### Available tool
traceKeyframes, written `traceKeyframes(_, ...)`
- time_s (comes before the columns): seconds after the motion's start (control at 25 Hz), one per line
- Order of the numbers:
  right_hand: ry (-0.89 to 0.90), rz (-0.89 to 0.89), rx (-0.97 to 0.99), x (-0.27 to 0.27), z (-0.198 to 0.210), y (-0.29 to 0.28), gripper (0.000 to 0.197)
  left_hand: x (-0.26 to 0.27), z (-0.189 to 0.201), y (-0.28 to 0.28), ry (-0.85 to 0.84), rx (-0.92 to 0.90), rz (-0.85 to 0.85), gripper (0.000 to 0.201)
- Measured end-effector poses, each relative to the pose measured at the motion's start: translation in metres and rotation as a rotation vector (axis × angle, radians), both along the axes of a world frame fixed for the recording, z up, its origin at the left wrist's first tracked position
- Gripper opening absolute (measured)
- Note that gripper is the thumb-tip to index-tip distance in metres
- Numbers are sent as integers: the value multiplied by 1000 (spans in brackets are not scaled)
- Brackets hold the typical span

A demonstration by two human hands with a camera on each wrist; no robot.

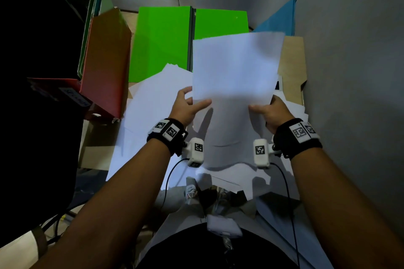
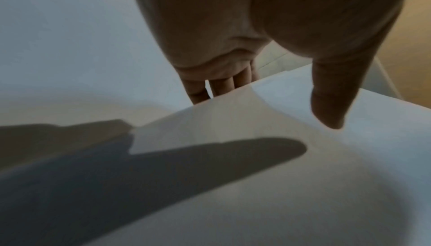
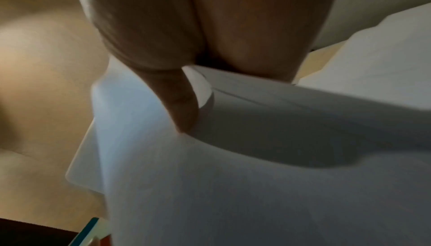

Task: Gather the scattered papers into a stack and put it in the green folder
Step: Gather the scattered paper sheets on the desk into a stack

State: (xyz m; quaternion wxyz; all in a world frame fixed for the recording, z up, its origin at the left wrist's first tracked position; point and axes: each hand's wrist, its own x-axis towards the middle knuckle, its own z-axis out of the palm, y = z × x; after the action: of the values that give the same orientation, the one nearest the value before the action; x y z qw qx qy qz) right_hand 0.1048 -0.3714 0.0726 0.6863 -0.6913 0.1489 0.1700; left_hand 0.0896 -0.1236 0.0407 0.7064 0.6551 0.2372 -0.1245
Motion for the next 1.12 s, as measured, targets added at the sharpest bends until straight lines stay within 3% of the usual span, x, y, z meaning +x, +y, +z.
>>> traceKeyframes(0.16,-80,-113,64,6,0,6,26,10,30,-12,-248,120,125,28)
traceKeyframes(0.24,-125,-179,68,1,-3,9,33,8,38,-14,-298,134,172,22)
traceKeyframes(0.32,-203,-203,28,-3,-4,11,39,3,43,-14,-333,81,179,22)
traceKeyframes(0.44,-260,-207,-18,-8,3,14,27,-5,46,-18,-368,48,188,32)
traceKeyframes(0.68,-291,-207,-62,-23,12,18,21,-21,46,-16,-381,-7,218,24)
traceKeyframes(0.8,-268,-259,-59,-27,7,19,37,-18,48,-17,-345,-5,220,27)
traceKeyframes(0.96,-149,-148,-97,-33,-17,19,66,-22,32,-14,-265,-67,188,44)
traceKeyframes(1.04,-120,-132,-149,-31,-24,23,65,-24,23,-14,-263,-27,144,43)
traceKeyframes(1.12,-121,-148,-225,-24,-29,24,52,-20,21,-16,-236,5,117,42)
